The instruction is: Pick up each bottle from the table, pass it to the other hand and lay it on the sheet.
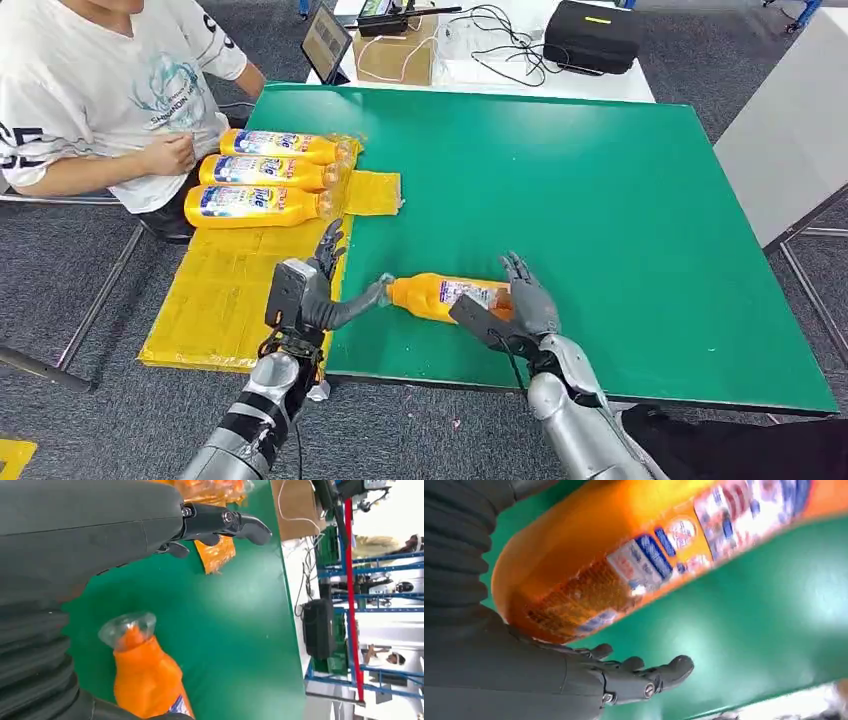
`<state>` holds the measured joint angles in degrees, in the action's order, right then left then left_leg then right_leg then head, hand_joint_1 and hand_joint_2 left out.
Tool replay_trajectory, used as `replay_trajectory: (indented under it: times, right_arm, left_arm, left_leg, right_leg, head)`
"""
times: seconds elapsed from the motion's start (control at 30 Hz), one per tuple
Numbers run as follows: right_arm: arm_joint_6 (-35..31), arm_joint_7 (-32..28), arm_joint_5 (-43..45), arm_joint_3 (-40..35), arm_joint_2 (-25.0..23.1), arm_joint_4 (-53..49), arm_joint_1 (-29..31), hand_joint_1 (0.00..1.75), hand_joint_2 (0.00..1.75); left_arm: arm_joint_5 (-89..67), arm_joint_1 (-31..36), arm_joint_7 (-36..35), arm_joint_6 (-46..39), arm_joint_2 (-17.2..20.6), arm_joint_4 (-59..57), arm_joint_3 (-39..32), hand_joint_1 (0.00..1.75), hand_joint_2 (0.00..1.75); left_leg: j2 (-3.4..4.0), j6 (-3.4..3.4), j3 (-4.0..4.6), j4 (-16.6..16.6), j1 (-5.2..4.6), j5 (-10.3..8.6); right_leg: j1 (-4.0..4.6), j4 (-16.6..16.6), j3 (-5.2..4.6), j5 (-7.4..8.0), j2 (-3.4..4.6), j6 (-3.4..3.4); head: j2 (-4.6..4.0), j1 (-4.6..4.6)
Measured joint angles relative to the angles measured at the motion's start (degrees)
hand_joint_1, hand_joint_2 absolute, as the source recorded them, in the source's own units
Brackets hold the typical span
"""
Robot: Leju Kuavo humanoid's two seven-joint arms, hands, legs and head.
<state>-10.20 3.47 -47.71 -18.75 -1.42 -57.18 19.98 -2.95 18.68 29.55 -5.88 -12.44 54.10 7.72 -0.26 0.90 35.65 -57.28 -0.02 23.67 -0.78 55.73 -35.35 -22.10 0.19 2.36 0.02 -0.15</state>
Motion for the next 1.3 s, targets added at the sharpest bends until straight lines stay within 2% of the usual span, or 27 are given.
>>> replay_trajectory:
  times: [0.13, 0.2, 0.23, 0.27, 0.33, 0.37, 0.4, 0.6, 0.63, 0.83, 0.93, 1.1, 1.3]
  right_arm:
    - [5.44, 0.68, -0.02, -2.3, 1.16, 3.48, 3.7, 0.0, 1.75]
    - [6.15, 0.75, 0.08, -2.95, 1.79, 4.81, 4.61, 0.0, 1.75]
    - [6.24, 0.73, 0.21, -3.35, 1.92, 5.27, 5.02, 0.7, 1.75]
    - [6.44, 0.73, 0.3, -3.67, 2.01, 5.71, 5.4, 1.29, 1.75]
    - [6.55, 0.73, 0.37, -4.02, 2.25, 6.39, 5.88, 1.34, 1.75]
    - [7.01, 0.64, 0.7, -4.09, 2.32, 6.63, 6.09, 1.45, 1.75]
    - [8.28, 0.27, 1.69, -4.28, 2.47, 6.95, 6.54, 1.64, 1.75]
    - [16.34, -1.72, 7.34, -5.99, 5.73, 10.08, 10.68, 1.66, 1.75]
    - [17.54, -2.07, 8.02, -6.45, 6.52, 10.61, 11.34, 1.73, 1.75]
    - [22.37, -2.23, 10.34, -9.73, 11.19, 11.39, 14.07, 1.75, 1.75]
    - [22.76, -2.03, 12.17, -10.93, 12.66, 11.37, 14.7, 1.75, 1.75]
    - [19.34, -2.92, 17.85, -11.22, 12.81, 11.39, 13.81, 1.75, 1.75]
    - [3.48, -8.14, 24.5, -6.67, 7.95, 9.12, 7.85, 1.75, 1.75]
  left_arm:
    - [0.55, 0.46, -0.2, 1.8, 0.0, -0.07, -0.42, 0.0, 1.75]
    - [0.59, 0.61, -0.2, 1.95, 0.0, -0.11, -0.63, 0.0, 1.75]
    - [0.63, 0.64, -0.2, 1.97, 0.0, -0.13, -0.85, 0.0, 1.75]
    - [0.63, 0.67, -0.2, 2.01, 0.0, -0.13, -0.92, 0.0, 1.75]
    - [0.66, 0.73, -0.2, 2.15, 0.0, -0.15, -0.98, 0.0, 1.75]
    - [0.66, 0.75, -0.2, 2.3, 0.0, -0.15, -1.01, 0.0, 1.75]
    - [0.72, 0.8, -0.18, 2.64, 0.0, -0.24, -1.07, 0.0, 1.75]
    - [1.77, 2.46, 0.63, 4.95, 0.0, -1.92, -1.42, 0.0, 1.75]
    - [1.88, 2.82, 0.83, 5.25, 0.0, -2.38, -1.44, 0.0, 1.75]
    - [3.04, 3.85, 1.24, 6.58, 0.0, -4.15, -1.7, 0.0, 1.75]
    - [3.5, 3.96, 1.38, 6.76, 0.0, -4.65, -1.77, 0.0, 1.75]
    - [3.02, 4.29, 1.55, 5.6, 0.02, -5.09, -1.81, 0.0, 1.75]
    - [0.68, 5.08, 0.41, 1.28, 0.13, -5.97, -1.81, 0.0, 1.75]
  left_leg:
    - [0.0, 0.01, -0.1, 0.0, 0.0, -0.02]
    - [-0.01, 0.01, -0.1, 0.0, 0.0, -0.02]
    - [0.0, 0.01, -0.1, -0.01, 0.0, -0.02]
    - [0.0, 0.01, -0.11, -0.01, 0.0, -0.02]
    - [-0.03, 0.01, -0.11, -0.01, 0.0, -0.02]
    - [-0.04, 0.01, -0.11, -0.01, 0.0, -0.02]
    - [-0.02, 0.01, -0.12, -0.01, 0.0, -0.02]
    - [-0.05, 0.04, -0.27, -0.02, -0.04, -0.02]
    - [-0.1, 0.08, -0.29, -0.02, -0.05, -0.05]
    - [-0.25, 0.12, -0.3, -0.03, -0.09, -0.08]
    - [-0.25, 0.13, -0.3, -0.03, -0.1, -0.08]
    - [-0.23, 0.13, -0.3, -0.03, -0.09, -0.08]
    - [-0.19, 0.11, -0.28, 0.0, -0.04, -0.07]
  right_leg:
    - [0.0, 0.0, 0.08, 0.01, 0.0, 0.0]
    - [0.0, 0.0, 0.11, 0.01, 0.0, 0.0]
    - [0.0, 0.0, 0.1, 0.01, 0.0, 0.0]
    - [0.0, 0.0, 0.1, 0.01, 0.0, 0.0]
    - [0.01, 0.0, 0.11, 0.01, 0.0, 0.0]
    - [0.01, 0.0, 0.11, 0.0, 0.0, 0.0]
    - [0.01, 0.0, 0.1, 0.0, 0.0, 0.0]
    - [-0.02, -0.03, 0.27, 0.01, 0.0, 0.0]
    - [-0.02, -0.03, 0.29, 0.0, -0.03, 0.0]
    - [-0.06, -0.02, 0.39, 0.01, -0.11, 0.01]
    - [-0.06, -0.03, 0.4, 0.01, -0.11, 0.02]
    - [-0.05, -0.02, 0.39, 0.01, -0.11, 0.02]
    - [0.0, 0.0, 0.34, 0.0, -0.09, 0.01]
  head:
    - [0.0, -0.02]
    - [0.0, 0.02]
    - [0.0, -0.02]
    - [0.0, -0.02]
    - [-0.02, -0.02]
    - [-0.02, 0.0]
    - [-0.02, -0.02]
    - [-0.02, -0.02]
    - [-0.02, 0.0]
    - [-0.02, -0.02]
    - [-0.02, 0.0]
    - [-0.02, 0.0]
    - [-0.02, 0.0]
